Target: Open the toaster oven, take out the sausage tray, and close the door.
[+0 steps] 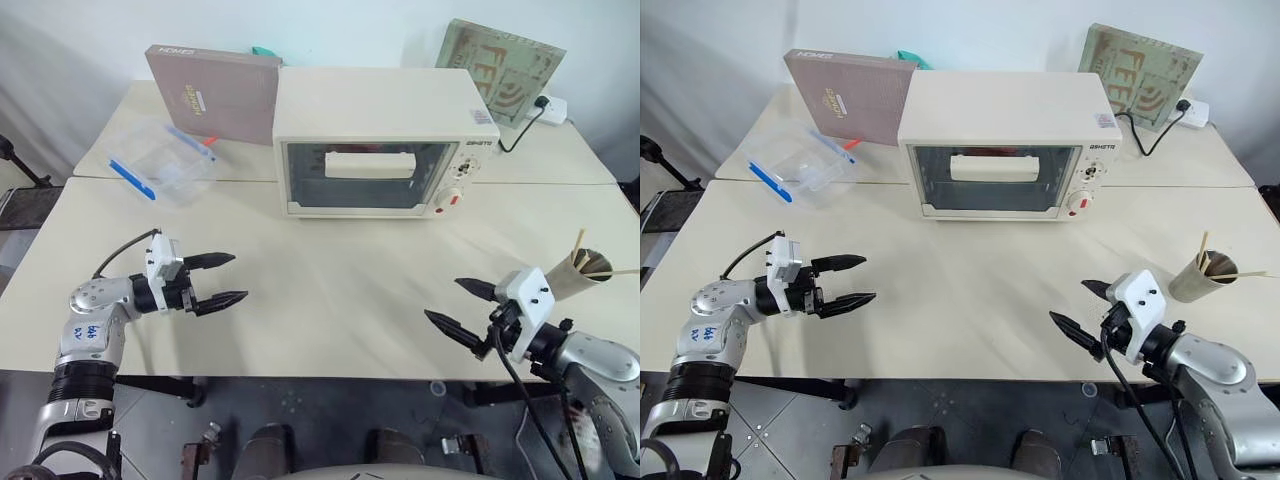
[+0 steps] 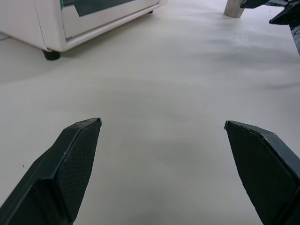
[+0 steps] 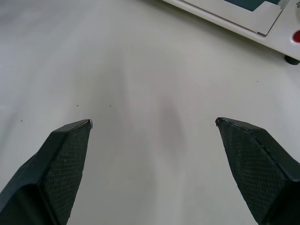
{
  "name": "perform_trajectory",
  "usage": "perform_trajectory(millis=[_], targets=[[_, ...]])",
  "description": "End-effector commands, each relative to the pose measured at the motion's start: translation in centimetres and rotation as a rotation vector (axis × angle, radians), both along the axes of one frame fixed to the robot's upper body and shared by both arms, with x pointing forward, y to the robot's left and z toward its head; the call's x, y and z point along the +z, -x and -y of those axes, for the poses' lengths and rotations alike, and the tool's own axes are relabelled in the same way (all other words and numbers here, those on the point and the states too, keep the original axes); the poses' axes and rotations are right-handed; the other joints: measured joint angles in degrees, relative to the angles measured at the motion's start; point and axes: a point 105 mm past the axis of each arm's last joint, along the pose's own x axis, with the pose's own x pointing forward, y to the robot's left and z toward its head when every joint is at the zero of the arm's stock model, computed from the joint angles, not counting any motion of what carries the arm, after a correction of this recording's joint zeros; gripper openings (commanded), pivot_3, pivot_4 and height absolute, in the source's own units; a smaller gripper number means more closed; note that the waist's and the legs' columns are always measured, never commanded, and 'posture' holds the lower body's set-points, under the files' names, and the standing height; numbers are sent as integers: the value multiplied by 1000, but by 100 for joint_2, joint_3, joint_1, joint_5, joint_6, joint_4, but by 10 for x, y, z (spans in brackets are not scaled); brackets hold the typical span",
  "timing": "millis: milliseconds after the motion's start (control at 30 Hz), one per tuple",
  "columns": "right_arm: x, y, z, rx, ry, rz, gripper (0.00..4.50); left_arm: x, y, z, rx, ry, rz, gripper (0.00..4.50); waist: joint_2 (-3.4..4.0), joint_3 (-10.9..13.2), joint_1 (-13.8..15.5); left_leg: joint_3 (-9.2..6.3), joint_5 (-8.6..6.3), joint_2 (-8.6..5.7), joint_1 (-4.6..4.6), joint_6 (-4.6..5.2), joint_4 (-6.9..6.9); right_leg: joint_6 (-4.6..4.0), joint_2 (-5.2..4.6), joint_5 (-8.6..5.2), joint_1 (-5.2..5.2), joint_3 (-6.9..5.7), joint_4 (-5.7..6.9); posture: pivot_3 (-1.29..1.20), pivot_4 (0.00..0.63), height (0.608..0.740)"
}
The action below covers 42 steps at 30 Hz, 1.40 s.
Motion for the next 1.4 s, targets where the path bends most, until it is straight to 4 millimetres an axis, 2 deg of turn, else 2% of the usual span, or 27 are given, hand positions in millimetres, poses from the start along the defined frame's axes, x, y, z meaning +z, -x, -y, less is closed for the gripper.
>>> perform_trajectory(millis=[33, 167, 267, 367, 433, 567, 767, 1000, 1100, 1400], targets=[[5, 1, -2, 28, 17, 24, 4446, 5, -1, -4, 0, -11, 37, 4500, 0, 0, 0, 0, 0, 0, 0, 0, 0, 0, 0, 0, 0, 0, 0, 0, 150, 740], [8, 1, -5, 32, 16, 25, 4446, 8, -8, -7, 83, 9, 23, 4500, -2, 1, -2, 0, 0, 0, 0, 0, 0, 0, 0, 0, 0, 0, 0, 0, 150, 740], [12, -1, -11, 44, 39, 12, 4446, 10, -3, -4, 44, -2, 28, 4500, -2, 1, -1, 0, 0, 0, 0, 0, 1, 0, 0, 0, 0, 0, 0, 0, 150, 740], [22, -9, -25, 49, 75, 25, 4446, 15, -1, 0, 35, 8, 29, 4500, -3, 2, -12, 0, 0, 1, -1, 0, 4, 0, 0, 0, -1, 2, 3, 0, 150, 740], [34, -16, -45, 112, 80, 56, 4446, 19, -3, 3, 26, 33, 25, 4500, -3, 2, -31, 0, 0, 2, 0, 0, 2, 0, 0, 0, -4, 2, 6, 0, 150, 740], [52, -40, -67, 179, 93, 124, 4446, 32, -7, 7, 10, 108, 62, 4500, -8, 5, -28, 0, 0, 3, -1, -1, 2, 0, 2, 0, -7, 4, 7, 0, 150, 740], [71, -84, -81, 189, 90, 187, 4446, 40, -9, 11, -2, 157, 106, 4500, -17, 10, -22, 0, 0, 1, -7, -1, 7, 0, 1, 0, -8, 2, 7, 0, 150, 740], [90, -113, -80, 171, 117, 262, 4446, 50, -5, 9, 12, 223, 136, 4500, -18, 11, -48, 1, 0, 1, -9, -2, 5, 0, 2, 0, -14, 2, 14, 0, 150, 740], [104, -122, -77, 158, 105, 308, 4446, 47, -1, 7, 26, 212, 141, 4500, -18, 11, -79, 1, 0, 2, -9, -2, 5, 0, 2, 0, -14, 2, 14, 0, 150, 740], [125, -117, -86, 230, 63, 388, 4446, 42, 0, 7, 43, 206, 131, 4500, -18, 11, -164, -1, 0, 2, -8, -2, 2, 0, 2, 0, -15, 2, 17, 0, 150, 740]])
